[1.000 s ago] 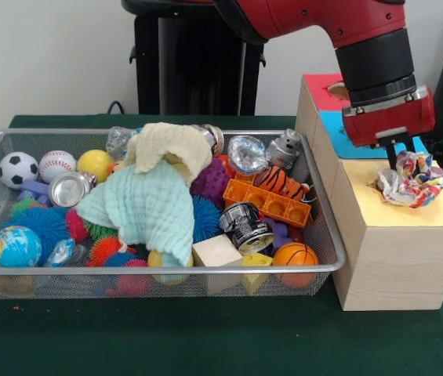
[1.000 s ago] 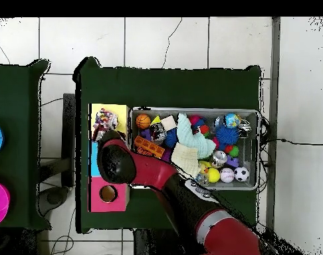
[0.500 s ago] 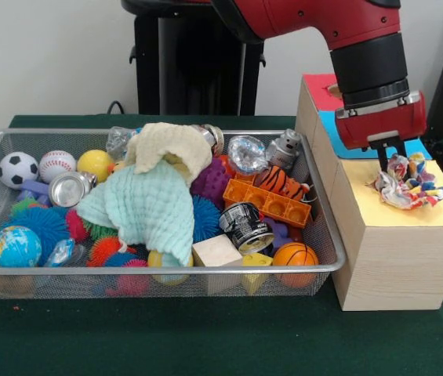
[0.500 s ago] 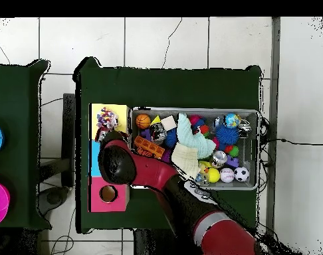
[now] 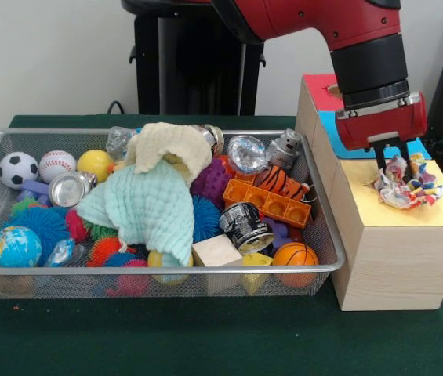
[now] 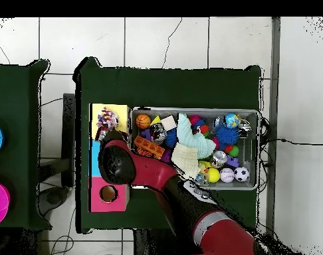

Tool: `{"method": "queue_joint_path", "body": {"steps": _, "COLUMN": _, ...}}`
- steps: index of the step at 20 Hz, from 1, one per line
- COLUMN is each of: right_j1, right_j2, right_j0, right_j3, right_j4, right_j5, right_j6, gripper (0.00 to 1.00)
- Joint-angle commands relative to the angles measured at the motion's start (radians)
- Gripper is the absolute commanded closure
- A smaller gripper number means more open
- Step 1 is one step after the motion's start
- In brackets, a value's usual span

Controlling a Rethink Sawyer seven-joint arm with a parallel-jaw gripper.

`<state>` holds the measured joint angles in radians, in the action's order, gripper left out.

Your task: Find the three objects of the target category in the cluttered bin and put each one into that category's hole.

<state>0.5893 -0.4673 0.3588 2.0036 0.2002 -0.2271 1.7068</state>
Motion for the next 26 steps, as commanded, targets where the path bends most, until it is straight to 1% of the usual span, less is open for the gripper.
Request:
{"method": "queue_joint_path", "body": {"steps": 1, "right_j1": -0.059, "right_j2": 0.088, "right_j0": 0.03, "right_j3": -0.032, "right_j4": 0.028, "right_j5": -0.019, "right_j6": 0.221, "gripper": 0.0}}
{"method": "queue_joint_path", "body": {"steps": 7, "right_j1": -0.059, "right_j2": 0.084, "right_j0": 0.035, "right_j3": -0.04, "right_j4": 0.026, "right_j5": -0.007, "right_j6": 0.211, "gripper": 0.0}}
{"method": "queue_joint_path", "body": {"steps": 9, "right_j1": -0.027, "right_j2": 0.126, "right_j0": 0.008, "right_j3": -0.056, "right_j4": 0.025, "right_j5": -0.029, "right_j6": 0.185, "gripper": 0.0}}
{"method": "queue_joint_path", "body": {"steps": 11, "right_j1": -0.003, "right_j2": 0.143, "right_j0": -0.001, "right_j3": -0.058, "right_j4": 0.046, "right_j5": 0.008, "right_j6": 0.176, "gripper": 0.0}}
{"method": "queue_joint_path", "body": {"steps": 16, "right_j1": 0.032, "right_j2": 0.194, "right_j0": -0.035, "right_j3": -0.078, "right_j4": 0.069, "right_j5": 0.042, "right_j6": 0.154, "gripper": 0.0}}
{"method": "queue_joint_path", "body": {"steps": 20, "right_j1": 0.053, "right_j2": 0.192, "right_j0": -0.03, "right_j3": -0.085, "right_j4": 0.07, "right_j5": 0.081, "right_j6": 0.155, "gripper": 0.0}}
{"method": "queue_joint_path", "body": {"steps": 26, "right_j1": 0.075, "right_j2": 0.173, "right_j0": -0.009, "right_j3": -0.07, "right_j4": 0.043, "right_j5": 0.072, "right_j6": 0.169, "gripper": 0.0}}
